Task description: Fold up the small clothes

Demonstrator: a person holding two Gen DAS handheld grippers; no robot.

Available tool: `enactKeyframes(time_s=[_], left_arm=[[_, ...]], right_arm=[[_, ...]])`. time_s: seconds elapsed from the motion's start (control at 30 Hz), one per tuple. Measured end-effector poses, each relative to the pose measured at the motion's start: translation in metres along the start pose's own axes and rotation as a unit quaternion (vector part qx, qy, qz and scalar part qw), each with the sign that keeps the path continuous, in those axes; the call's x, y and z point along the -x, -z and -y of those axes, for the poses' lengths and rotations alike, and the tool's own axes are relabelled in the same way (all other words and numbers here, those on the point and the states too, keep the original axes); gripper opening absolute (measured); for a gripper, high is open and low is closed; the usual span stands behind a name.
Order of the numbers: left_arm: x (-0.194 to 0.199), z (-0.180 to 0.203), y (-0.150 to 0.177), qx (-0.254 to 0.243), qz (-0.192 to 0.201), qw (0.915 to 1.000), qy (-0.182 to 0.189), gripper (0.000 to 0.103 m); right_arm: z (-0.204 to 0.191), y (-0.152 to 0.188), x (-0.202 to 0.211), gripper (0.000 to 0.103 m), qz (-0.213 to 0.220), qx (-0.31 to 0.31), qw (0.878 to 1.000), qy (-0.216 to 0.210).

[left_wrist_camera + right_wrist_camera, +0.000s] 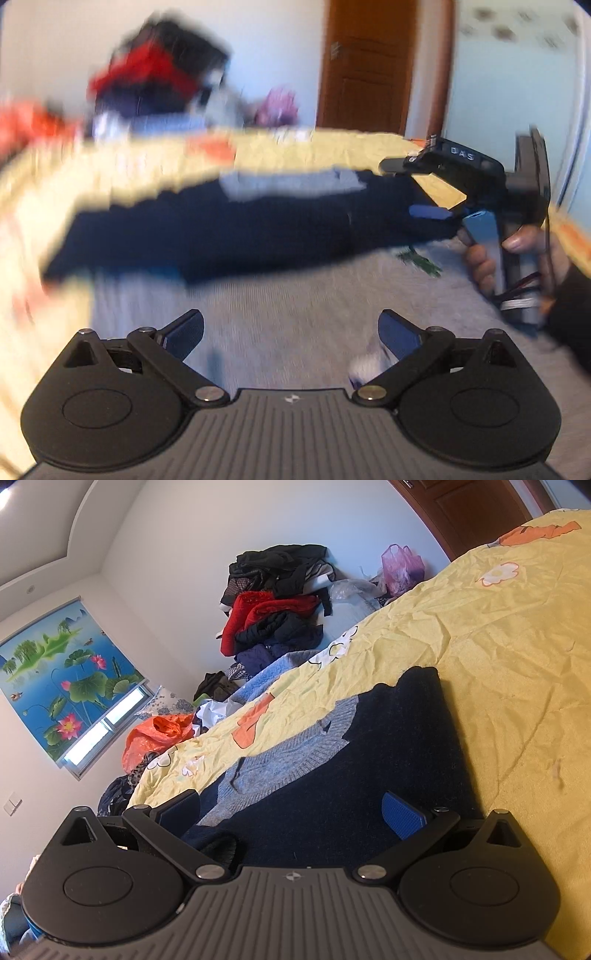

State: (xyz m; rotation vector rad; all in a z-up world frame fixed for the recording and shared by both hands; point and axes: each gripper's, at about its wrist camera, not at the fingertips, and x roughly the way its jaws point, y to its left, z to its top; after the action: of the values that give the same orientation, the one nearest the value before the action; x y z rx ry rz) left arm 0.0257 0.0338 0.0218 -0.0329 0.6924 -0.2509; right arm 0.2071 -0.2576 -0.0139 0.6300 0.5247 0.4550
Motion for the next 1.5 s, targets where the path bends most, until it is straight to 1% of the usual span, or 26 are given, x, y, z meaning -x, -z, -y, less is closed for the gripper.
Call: enactKeyframes(time_s=[0.07, 0.1, 0.13, 0.2, 0.23, 0.27, 0.37, 0.43, 0.5, 0.53, 0.6, 0.63, 0.7, 0.77, 0.83, 0.87, 0.9, 0.93, 1.0, 1.07, 1.1, 1.13, 1.2, 1.3, 1.4, 1.5], left_arm=[[0.002, -0.012, 0.012, 0.031, -0.047, 0.9984, 0.003, 0.101], [0.009, -0.015, 0.02, 0.019, -0.045, 0.9988, -0.002, 0.101], [0.018, -0.013, 0.029, -0.004, -0.044, 0.9988, -0.021, 0.101], [0.036, -0.015, 0.046, -0.048, -0.062, 0.9957, -0.05, 0.102], [0.051, -0.018, 0.056, -0.063, -0.054, 0.9948, -0.059, 0.102], [0.062, -0.023, 0.061, -0.071, -0.052, 0.9934, -0.073, 0.102], [0.09, -0.045, 0.075, -0.076, -0.073, 0.9889, -0.105, 0.102], [0.11, -0.058, 0.084, -0.085, -0.082, 0.9877, -0.103, 0.102], [0.124, -0.066, 0.088, -0.094, -0.091, 0.9851, -0.111, 0.102], [0.128, -0.068, 0.087, -0.099, -0.086, 0.9831, -0.127, 0.102], [0.135, -0.07, 0.074, -0.095, -0.045, 0.9815, -0.16, 0.102], [0.141, -0.072, 0.066, -0.079, -0.017, 0.9839, -0.159, 0.102], [0.149, -0.076, 0.051, -0.031, 0.034, 0.9907, -0.128, 0.102], [0.144, -0.074, 0.032, 0.014, 0.062, 0.9952, -0.075, 0.102], [0.126, -0.072, 0.016, 0.063, 0.069, 0.9956, -0.01, 0.102], [0.112, -0.071, 0.011, 0.081, 0.065, 0.9943, 0.021, 0.102], [0.098, -0.067, 0.007, 0.093, 0.06, 0.9929, 0.045, 0.102], [0.083, -0.06, 0.008, 0.1, 0.05, 0.9923, 0.055, 0.102], [0.052, -0.049, 0.009, 0.099, 0.02, 0.9931, 0.06, 0.102], [0.021, -0.041, 0.017, 0.083, 0.0, 0.9959, 0.038, 0.102], [0.013, -0.041, 0.024, 0.078, 0.002, 0.9966, 0.026, 0.103], [0.015, -0.037, 0.029, 0.063, 0.018, 0.9977, 0.014, 0.103], [0.015, -0.032, 0.028, 0.048, 0.011, 0.9988, 0.006, 0.103], [0.013, -0.029, 0.029, 0.043, 0.011, 0.999, -0.002, 0.103], [0.015, -0.029, 0.029, 0.038, 0.01, 0.9992, -0.007, 0.103], [0.013, -0.03, 0.026, 0.038, 0.01, 0.9992, -0.008, 0.103]], right_arm=[[-0.001, 0.0, 0.0, 0.103, -0.001, 0.003, 1.0, 0.003], [-0.002, 0.0, -0.001, 0.103, -0.003, 0.007, 1.0, 0.006], [-0.003, 0.001, -0.002, 0.103, -0.006, 0.012, 1.0, 0.01], [-0.007, 0.001, -0.004, 0.103, -0.012, 0.023, 1.0, 0.018], [-0.009, 0.001, -0.005, 0.102, -0.016, 0.031, 0.999, 0.023], [-0.013, 0.0, -0.005, 0.102, -0.022, 0.041, 0.998, 0.032], [-0.032, 0.001, -0.006, 0.103, -0.05, 0.067, 0.995, 0.06], [-0.045, 0.001, -0.005, 0.103, -0.075, 0.055, 0.995, 0.029], [-0.06, 0.001, -0.012, 0.103, -0.115, 0.044, 0.992, -0.006], [-0.068, 0.002, -0.019, 0.103, -0.14, 0.042, 0.989, -0.015], [-0.08, 0.005, -0.038, 0.103, -0.181, 0.042, 0.983, -0.014], [-0.084, 0.007, -0.047, 0.103, -0.195, 0.045, 0.98, -0.003], [-0.093, 0.013, -0.059, 0.099, -0.198, 0.058, 0.978, 0.019], [-0.103, 0.02, -0.064, 0.086, -0.199, 0.087, 0.976, 0.016], [-0.112, 0.027, -0.069, 0.053, -0.201, 0.115, 0.972, 0.027], [-0.117, 0.029, -0.072, 0.044, -0.199, 0.134, 0.97, 0.044], [-0.121, 0.031, -0.073, 0.032, -0.194, 0.154, 0.967, 0.058], [-0.123, 0.03, -0.072, 0.019, -0.189, 0.162, 0.967, 0.056], [-0.124, 0.021, -0.067, 0.019, -0.189, 0.154, 0.969, 0.042], [-0.13, 0.008, -0.058, 0.019, -0.171, 0.177, 0.968, 0.038], [-0.133, 0.001, -0.052, 0.019, -0.164, 0.189, 0.967, 0.04], [-0.133, -0.008, -0.047, 0.019, -0.16, 0.196, 0.967, 0.041], [-0.131, -0.024, -0.035, 0.019, -0.155, 0.214, 0.963, 0.047], [-0.115, -0.042, -0.023, 0.019, -0.148, 0.246, 0.954, 0.084], [-0.083, -0.053, -0.013, 0.019, -0.15, 0.23, 0.955, 0.113], [-0.059, -0.053, -0.007, 0.019, -0.149, 0.222, 0.954, 0.139]])
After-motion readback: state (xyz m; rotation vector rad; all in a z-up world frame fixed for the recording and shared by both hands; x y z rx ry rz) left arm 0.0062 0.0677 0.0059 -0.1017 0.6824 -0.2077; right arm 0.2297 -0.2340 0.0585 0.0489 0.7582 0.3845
